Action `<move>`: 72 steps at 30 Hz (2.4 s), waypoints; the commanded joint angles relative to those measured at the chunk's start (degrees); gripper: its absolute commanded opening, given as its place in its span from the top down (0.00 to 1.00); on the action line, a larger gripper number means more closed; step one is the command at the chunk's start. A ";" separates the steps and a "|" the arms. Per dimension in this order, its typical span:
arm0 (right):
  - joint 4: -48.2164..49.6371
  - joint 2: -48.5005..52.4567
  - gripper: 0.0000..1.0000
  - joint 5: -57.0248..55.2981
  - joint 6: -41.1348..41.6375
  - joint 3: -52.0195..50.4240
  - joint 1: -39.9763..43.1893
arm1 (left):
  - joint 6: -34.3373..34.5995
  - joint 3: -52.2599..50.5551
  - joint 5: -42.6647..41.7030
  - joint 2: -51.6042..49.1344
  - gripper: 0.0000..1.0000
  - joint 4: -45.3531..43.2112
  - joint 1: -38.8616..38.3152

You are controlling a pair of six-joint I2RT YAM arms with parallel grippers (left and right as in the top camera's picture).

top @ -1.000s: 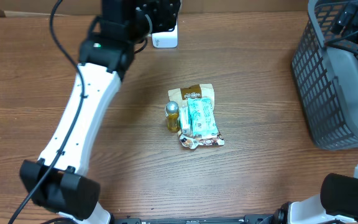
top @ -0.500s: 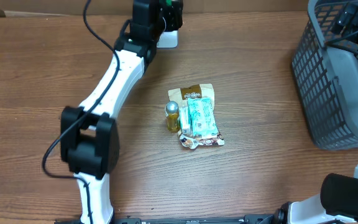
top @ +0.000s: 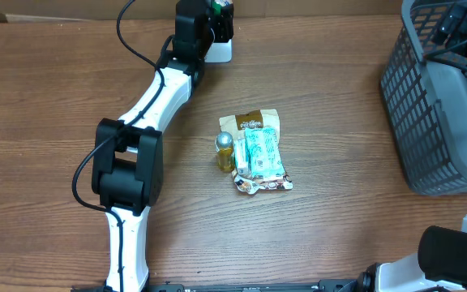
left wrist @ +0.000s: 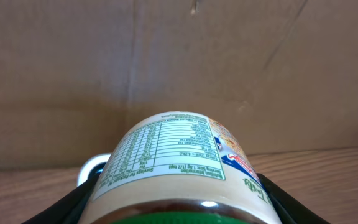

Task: Scan the item barcode
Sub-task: 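Hold the jar label facing the white barcode scanner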

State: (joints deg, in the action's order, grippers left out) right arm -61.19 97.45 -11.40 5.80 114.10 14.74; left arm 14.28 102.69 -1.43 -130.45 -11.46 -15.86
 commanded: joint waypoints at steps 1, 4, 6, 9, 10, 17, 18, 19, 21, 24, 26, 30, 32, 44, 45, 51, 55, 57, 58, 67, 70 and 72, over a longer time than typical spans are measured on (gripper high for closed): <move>0.24 -0.55 0.00 -0.57 0.20 1.03 0.02 | -7.78 1.51 0.11 -1.99 0.96 -2.01 0.50; 0.22 -0.55 0.00 -0.55 0.22 1.03 0.02 | -11.43 1.51 0.15 -2.38 0.96 -2.71 0.42; 0.22 -0.55 0.00 -0.57 0.22 1.03 0.02 | -11.74 1.51 0.15 -2.40 0.96 -2.84 0.42; 0.22 -0.55 0.00 -0.55 0.22 1.03 0.02 | -11.72 1.51 0.20 -2.43 0.96 -3.76 0.52; 0.22 -0.55 0.00 -0.57 0.22 1.03 0.02 | -11.72 1.51 0.39 -2.67 0.96 -4.37 0.66; 0.24 -0.55 0.00 -0.57 0.22 1.03 0.02 | -11.74 1.51 2.75 -4.26 0.96 -8.68 0.96; 0.22 -0.55 0.00 -0.57 0.22 1.03 0.02 | -11.72 1.51 2.73 -4.79 0.96 -9.86 0.94; 0.22 -0.55 0.00 -0.55 0.22 1.03 0.02 | -11.69 1.51 2.71 -5.22 0.96 -11.04 0.94; 0.22 -0.55 0.00 -0.57 0.22 1.03 0.02 | -11.50 1.51 2.73 -6.14 0.96 -12.74 0.94; 0.22 -0.55 0.00 -0.57 0.22 1.03 0.02 | -11.52 1.51 3.04 -7.85 0.96 -15.47 0.94; 0.24 -0.55 0.00 -0.57 0.22 1.03 0.02 | -11.50 1.51 3.19 -8.72 0.96 -16.79 0.94; 0.24 -0.55 0.00 -0.57 0.22 1.03 0.02 | -11.52 1.51 3.32 -9.40 0.96 -18.25 1.25; 0.22 -0.55 0.00 -0.57 0.22 1.03 0.02 | -11.52 1.51 3.21 -9.40 0.96 -18.21 1.22; 0.24 -0.55 0.00 -0.57 0.22 1.03 0.02 | -11.54 1.51 2.67 -11.74 0.95 -19.21 1.31; 0.22 -0.55 0.00 -0.57 0.22 1.03 0.02 | -11.56 1.51 2.47 -12.02 0.96 -19.30 1.31; 0.22 -0.55 0.00 -0.57 0.22 1.03 0.02 | -11.54 1.51 1.84 -12.22 0.95 -21.31 1.31; 0.22 -0.55 0.00 -0.57 0.22 1.03 0.02 | -11.61 1.51 1.84 -12.22 0.96 -21.84 1.36; 0.22 -0.55 0.00 -0.57 0.22 1.03 0.02 | -11.78 1.51 1.84 -12.22 0.96 -21.99 1.31; 0.22 -0.55 0.00 -0.57 0.22 1.03 0.02 | -11.78 1.51 1.84 -12.20 0.96 -22.12 1.33; 0.24 -0.55 0.00 -0.55 0.22 1.03 0.02 | -12.15 1.53 2.95 -2.40 0.96 -16.81 1.11; 0.24 -0.55 0.00 -0.55 0.22 1.03 0.02 | -12.15 1.53 2.95 4.28 0.96 -7.65 1.22; 0.24 -0.55 0.00 -0.57 0.22 1.03 0.02 | -12.15 1.53 3.02 8.83 0.96 0.76 1.49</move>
State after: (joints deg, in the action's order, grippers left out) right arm -61.17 97.45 -11.42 5.78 114.10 14.74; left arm 3.31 102.50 1.13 -133.03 -13.63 -15.09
